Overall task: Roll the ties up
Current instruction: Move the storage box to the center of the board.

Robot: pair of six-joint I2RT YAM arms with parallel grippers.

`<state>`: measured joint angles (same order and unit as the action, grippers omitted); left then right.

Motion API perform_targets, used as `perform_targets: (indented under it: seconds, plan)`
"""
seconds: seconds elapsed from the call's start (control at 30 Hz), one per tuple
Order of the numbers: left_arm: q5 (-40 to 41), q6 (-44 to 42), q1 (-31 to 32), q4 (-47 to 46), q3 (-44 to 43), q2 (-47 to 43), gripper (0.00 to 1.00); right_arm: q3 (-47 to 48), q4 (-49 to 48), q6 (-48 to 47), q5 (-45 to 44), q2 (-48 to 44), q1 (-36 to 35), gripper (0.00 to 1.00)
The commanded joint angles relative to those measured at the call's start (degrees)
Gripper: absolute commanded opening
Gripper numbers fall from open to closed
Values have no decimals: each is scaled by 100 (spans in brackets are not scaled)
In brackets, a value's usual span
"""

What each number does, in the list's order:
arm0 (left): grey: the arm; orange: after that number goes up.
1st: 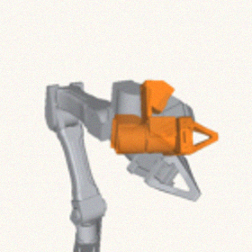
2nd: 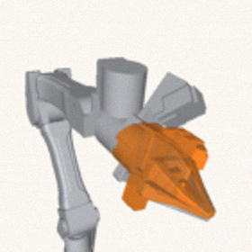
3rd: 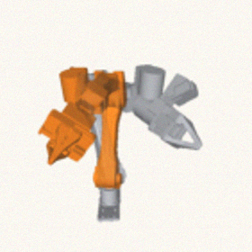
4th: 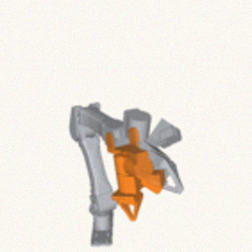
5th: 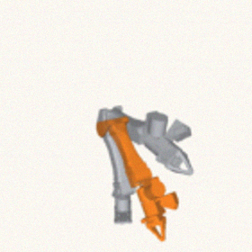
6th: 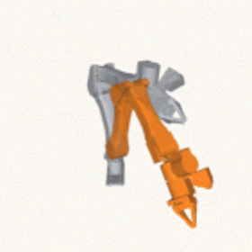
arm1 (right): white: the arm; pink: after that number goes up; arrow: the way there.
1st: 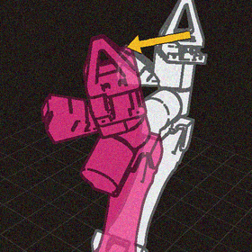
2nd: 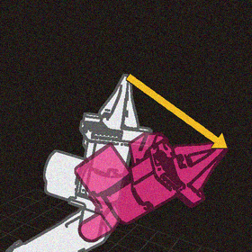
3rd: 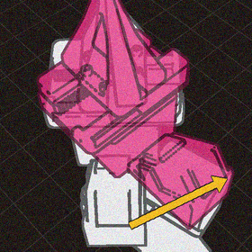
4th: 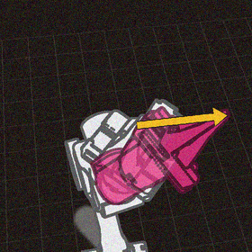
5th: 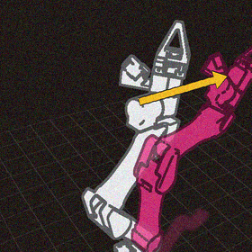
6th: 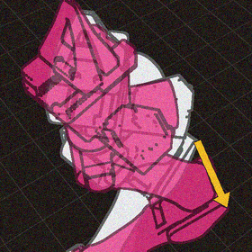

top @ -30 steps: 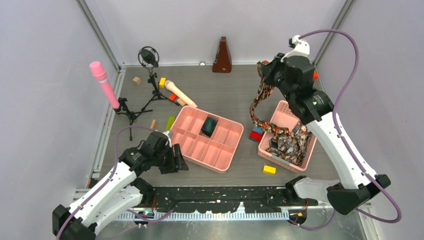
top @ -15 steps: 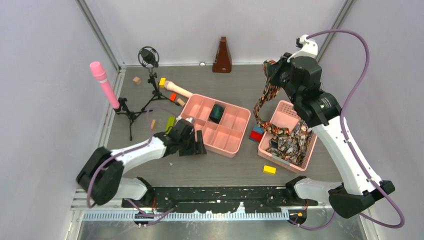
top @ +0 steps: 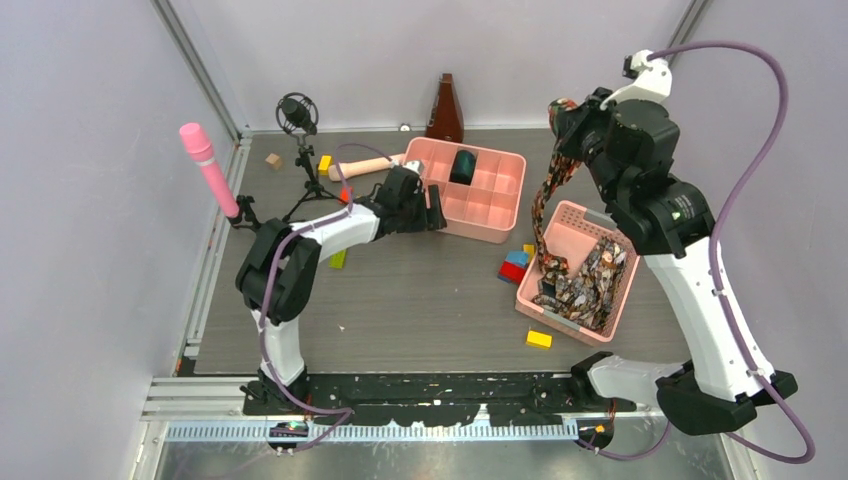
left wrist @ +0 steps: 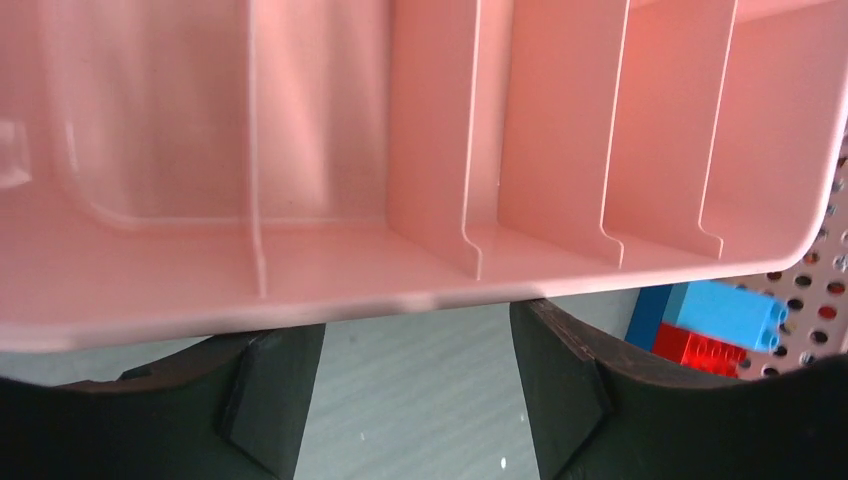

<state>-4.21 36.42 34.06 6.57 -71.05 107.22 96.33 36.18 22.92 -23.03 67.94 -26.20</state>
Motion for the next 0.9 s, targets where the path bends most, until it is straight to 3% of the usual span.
perform_targets:
  seconds: [0.0, 0.2, 0.37, 0.5, 0.7, 0.87]
  plan:
    - [-339, -432, -162, 52, -595, 52, 70, 962, -34, -223, -414, 110, -35, 1]
    - [-649, -717, 413, 178, -181, -859, 71, 2751, 466, -474, -651, 793, -35, 0]
    - [-791, -983, 1502, 62, 244, -1334, 69, 4507, 1018, -626, -559, 1670, -35, 0]
    - [-709, -1067, 2481, 64, 257, -1406, 66, 5306, 1173, -685, -413, 2114, -34, 0]
    - [-774, -737, 3303, -73, 510, -1465, 64, 5023, 805, -675, -468, 1949, -35, 0]
    - [-807, -482, 3478, -595, 595, -944, 64, 4196, 545, -512, -513, 1471, -35, 0]
